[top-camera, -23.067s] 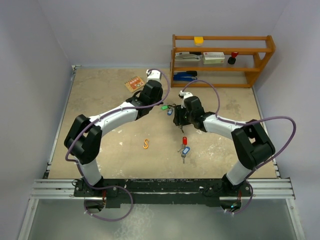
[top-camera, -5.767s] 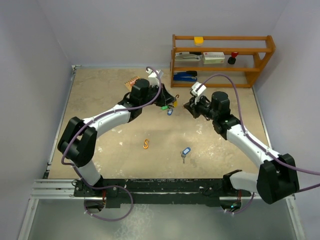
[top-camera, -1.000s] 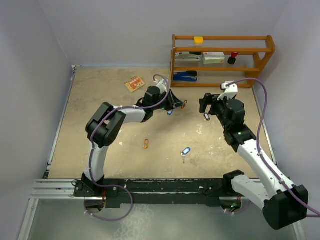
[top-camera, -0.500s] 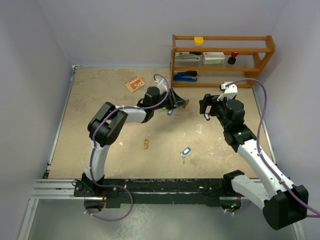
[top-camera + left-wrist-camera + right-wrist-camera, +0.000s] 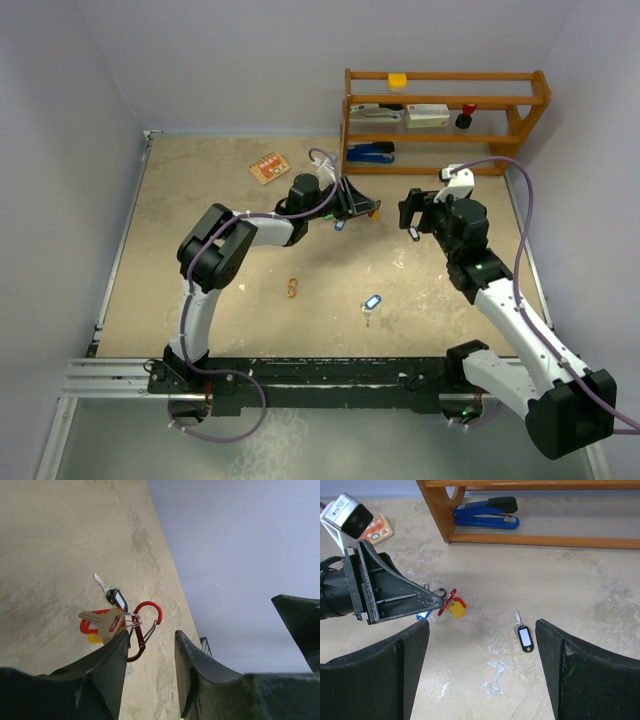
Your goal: Put the keys on the keyring
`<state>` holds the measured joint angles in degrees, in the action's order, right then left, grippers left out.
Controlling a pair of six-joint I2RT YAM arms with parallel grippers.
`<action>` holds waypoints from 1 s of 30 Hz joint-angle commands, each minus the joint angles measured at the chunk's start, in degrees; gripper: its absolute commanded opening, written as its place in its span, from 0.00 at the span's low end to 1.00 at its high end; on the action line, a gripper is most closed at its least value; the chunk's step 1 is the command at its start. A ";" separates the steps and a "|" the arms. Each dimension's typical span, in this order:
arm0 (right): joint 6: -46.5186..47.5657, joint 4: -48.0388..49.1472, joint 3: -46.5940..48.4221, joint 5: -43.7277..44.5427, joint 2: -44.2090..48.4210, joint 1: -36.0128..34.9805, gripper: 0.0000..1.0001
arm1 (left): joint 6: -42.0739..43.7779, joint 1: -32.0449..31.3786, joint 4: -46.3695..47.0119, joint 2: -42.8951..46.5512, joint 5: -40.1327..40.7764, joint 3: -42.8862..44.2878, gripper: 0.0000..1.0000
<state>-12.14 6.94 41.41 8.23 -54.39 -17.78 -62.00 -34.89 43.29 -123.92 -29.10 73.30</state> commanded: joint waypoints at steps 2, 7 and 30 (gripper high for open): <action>-3.21 -2.50 3.26 1.82 -3.38 0.07 0.87 | -0.20 -0.37 3.64 0.06 -1.55 2.60 0.36; -9.78 -6.88 8.85 -2.28 -10.35 0.27 0.86 | 3.23 -0.77 1.10 1.51 -1.51 2.67 0.36; -27.46 -1.41 12.41 -20.43 -23.04 6.10 0.75 | 19.55 -2.77 -1.62 9.99 1.43 -2.42 0.45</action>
<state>-36.01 1.08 53.89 -6.79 -77.62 -12.47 -45.32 -37.08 36.34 -117.75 -27.64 71.75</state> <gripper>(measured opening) 0.760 0.453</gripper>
